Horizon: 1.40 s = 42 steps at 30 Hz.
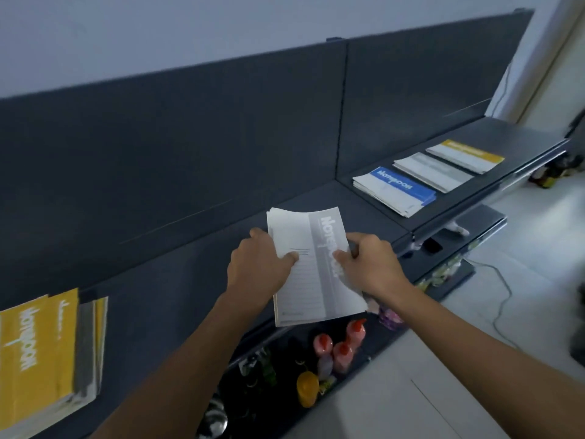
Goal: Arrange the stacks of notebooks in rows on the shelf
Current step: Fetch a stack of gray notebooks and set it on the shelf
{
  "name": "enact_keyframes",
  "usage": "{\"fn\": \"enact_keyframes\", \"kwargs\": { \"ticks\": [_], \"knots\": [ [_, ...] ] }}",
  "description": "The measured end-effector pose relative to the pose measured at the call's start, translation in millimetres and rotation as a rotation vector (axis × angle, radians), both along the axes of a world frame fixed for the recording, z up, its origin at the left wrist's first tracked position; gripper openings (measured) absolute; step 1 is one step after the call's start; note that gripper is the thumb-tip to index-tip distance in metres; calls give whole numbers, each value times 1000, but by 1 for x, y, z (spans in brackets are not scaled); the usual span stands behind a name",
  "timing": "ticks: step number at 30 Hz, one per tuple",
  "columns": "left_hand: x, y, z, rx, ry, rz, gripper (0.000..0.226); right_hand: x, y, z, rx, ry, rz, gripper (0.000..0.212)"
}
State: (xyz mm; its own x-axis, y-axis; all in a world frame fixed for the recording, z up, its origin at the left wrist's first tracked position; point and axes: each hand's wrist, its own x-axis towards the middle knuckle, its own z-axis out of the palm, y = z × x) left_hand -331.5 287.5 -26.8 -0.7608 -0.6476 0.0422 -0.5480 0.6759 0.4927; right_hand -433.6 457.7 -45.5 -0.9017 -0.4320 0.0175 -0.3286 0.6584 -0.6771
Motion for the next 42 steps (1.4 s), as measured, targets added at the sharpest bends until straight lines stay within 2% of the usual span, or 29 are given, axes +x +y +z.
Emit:
{"fn": "enact_keyframes", "kwargs": {
  "ticks": [9, 19, 28, 36, 42],
  "knots": [
    [-104, 99, 0, -50, -21, -135, 47, -80, 96, 2, 162, 79, -100, 20],
    [-217, 153, 0, -22, -77, -271, 52, -165, 162, 0, 175, 82, -251, 16],
    [-335, 192, -12, -18, -46, -398, 54, -260, 207, 6, 223, 69, -349, 15],
    [-412, 226, -16, -50, -51, -478, 45, -326, 242, 5, 218, 16, -416, 21],
    [-463, 267, -17, -71, -68, -496, 46, -373, 284, 1, 191, -6, -445, 20]
  ]
}}
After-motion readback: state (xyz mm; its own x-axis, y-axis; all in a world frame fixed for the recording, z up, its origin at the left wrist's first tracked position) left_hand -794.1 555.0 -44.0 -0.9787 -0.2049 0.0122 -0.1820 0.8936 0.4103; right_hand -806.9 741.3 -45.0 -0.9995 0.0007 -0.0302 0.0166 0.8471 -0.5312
